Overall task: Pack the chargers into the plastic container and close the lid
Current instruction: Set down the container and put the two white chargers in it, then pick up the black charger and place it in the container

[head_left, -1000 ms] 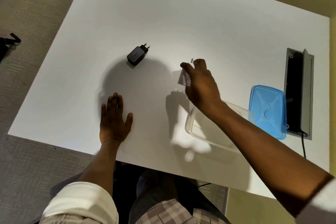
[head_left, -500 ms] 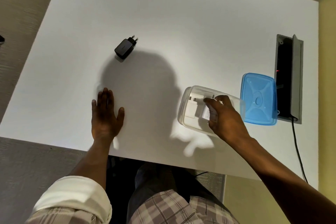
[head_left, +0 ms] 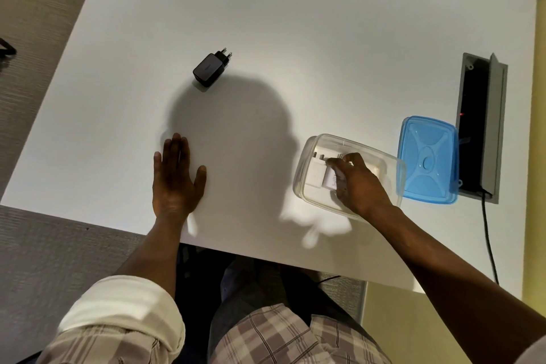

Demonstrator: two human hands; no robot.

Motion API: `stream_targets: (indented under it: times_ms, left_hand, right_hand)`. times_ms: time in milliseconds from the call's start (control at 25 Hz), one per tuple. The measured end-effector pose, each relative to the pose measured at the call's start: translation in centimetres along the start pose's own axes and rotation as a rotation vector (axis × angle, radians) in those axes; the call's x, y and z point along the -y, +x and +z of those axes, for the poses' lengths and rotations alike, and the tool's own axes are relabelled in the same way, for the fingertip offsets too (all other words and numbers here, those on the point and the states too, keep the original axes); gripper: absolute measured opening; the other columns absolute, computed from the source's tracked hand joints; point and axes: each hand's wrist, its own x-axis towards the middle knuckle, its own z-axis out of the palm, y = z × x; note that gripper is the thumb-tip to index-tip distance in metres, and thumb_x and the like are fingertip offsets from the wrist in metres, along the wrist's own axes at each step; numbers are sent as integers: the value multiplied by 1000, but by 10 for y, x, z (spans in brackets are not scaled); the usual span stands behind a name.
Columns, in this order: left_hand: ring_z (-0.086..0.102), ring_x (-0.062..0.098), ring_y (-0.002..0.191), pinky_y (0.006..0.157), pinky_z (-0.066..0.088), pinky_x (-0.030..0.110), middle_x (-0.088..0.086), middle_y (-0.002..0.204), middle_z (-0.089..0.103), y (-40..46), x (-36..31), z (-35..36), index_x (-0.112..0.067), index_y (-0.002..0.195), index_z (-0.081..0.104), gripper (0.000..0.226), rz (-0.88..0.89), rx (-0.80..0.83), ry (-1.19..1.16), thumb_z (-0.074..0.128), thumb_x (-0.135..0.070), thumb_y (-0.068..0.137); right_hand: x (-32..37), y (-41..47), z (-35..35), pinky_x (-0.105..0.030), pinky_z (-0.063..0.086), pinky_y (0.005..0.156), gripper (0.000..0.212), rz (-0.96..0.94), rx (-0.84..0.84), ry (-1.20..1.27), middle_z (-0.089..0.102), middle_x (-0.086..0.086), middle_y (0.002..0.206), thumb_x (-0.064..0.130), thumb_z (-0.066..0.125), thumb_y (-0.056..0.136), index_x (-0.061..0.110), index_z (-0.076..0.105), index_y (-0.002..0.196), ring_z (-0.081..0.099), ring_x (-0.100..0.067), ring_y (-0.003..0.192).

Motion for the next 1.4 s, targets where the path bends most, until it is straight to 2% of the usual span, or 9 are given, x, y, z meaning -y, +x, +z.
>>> stream_targets:
  times_ms: [200, 400, 480, 680, 800, 920, 1160, 1320, 1400]
  left_hand:
    - [6, 21, 157, 128, 4, 41, 4, 170, 6, 0, 1, 1, -15, 160, 0, 77, 3, -5, 2, 21, -51, 96]
    - [5, 21, 157, 128, 4, 41, 3, 170, 6, 2, 4, 3, -17, 160, -1, 77, 10, -8, -23, 22, -53, 96]
    - [6, 23, 157, 128, 7, 42, 4, 170, 7, 2, 5, 4, -17, 160, 2, 77, 20, -18, -41, 26, -52, 97]
    - [9, 24, 157, 128, 9, 44, 5, 170, 9, 2, 6, 4, -16, 161, 5, 77, 39, -30, -67, 30, -49, 97]
    - [12, 27, 156, 127, 12, 46, 8, 169, 11, 2, 7, 3, -12, 160, 8, 77, 48, -28, -56, 31, -48, 97]
    - [13, 27, 156, 127, 13, 47, 9, 169, 12, 2, 6, 5, -11, 160, 9, 77, 48, -35, -52, 32, -48, 96]
    - [11, 24, 157, 128, 11, 45, 6, 169, 12, 3, 9, 9, -13, 160, 11, 79, 50, -73, -85, 39, -48, 96]
    - [9, 22, 157, 128, 7, 43, 6, 170, 11, 4, 11, 10, -14, 161, 10, 79, 56, -82, -75, 40, -49, 96]
    - [7, 21, 157, 128, 9, 44, 5, 170, 11, 4, 12, 12, -14, 161, 9, 79, 51, -79, -76, 38, -51, 96]
  right_hand:
    - [1, 2, 0, -38, 56, 69, 88, 39, 8, -12, 45, -16, 131, 10, 77, 71, 15, 34, 147, 64, -36, 89]
    - [14, -10, -16, -38, 55, 78, 87, 175, 30, 16, 40, -12, 145, 19, 75, 78, 17, 27, 150, 60, -33, 109]
    - [26, -20, -29, -38, 53, 78, 80, 204, -57, 29, 42, -8, 144, 19, 74, 80, 20, 31, 147, 60, -32, 112]
    - [92, -5, -66, -31, 50, 77, 66, 17, -269, 240, 53, -2, 129, 20, 73, 80, 23, 42, 138, 64, -25, 100]
    - [138, 47, -70, -43, 52, 90, 66, -35, -145, 384, 54, -7, 129, 23, 76, 80, 16, 45, 137, 63, -28, 106]
    - [167, 114, -65, -42, 49, 95, 69, -32, 20, 370, 52, -10, 132, 30, 75, 80, 15, 42, 139, 61, -29, 110]
    - [214, 215, -52, -33, 48, 78, 77, 36, 40, 324, 51, -12, 127, 37, 79, 72, 10, 41, 134, 61, -27, 106]
    - [245, 245, -41, -42, 55, 76, 79, 217, 14, 445, 45, -7, 124, 46, 78, 65, 15, 40, 128, 57, -26, 98]
    - [259, 251, -34, -36, 48, 71, 74, 226, -35, 393, 44, -7, 123, 44, 74, 68, 17, 41, 127, 56, -26, 92]
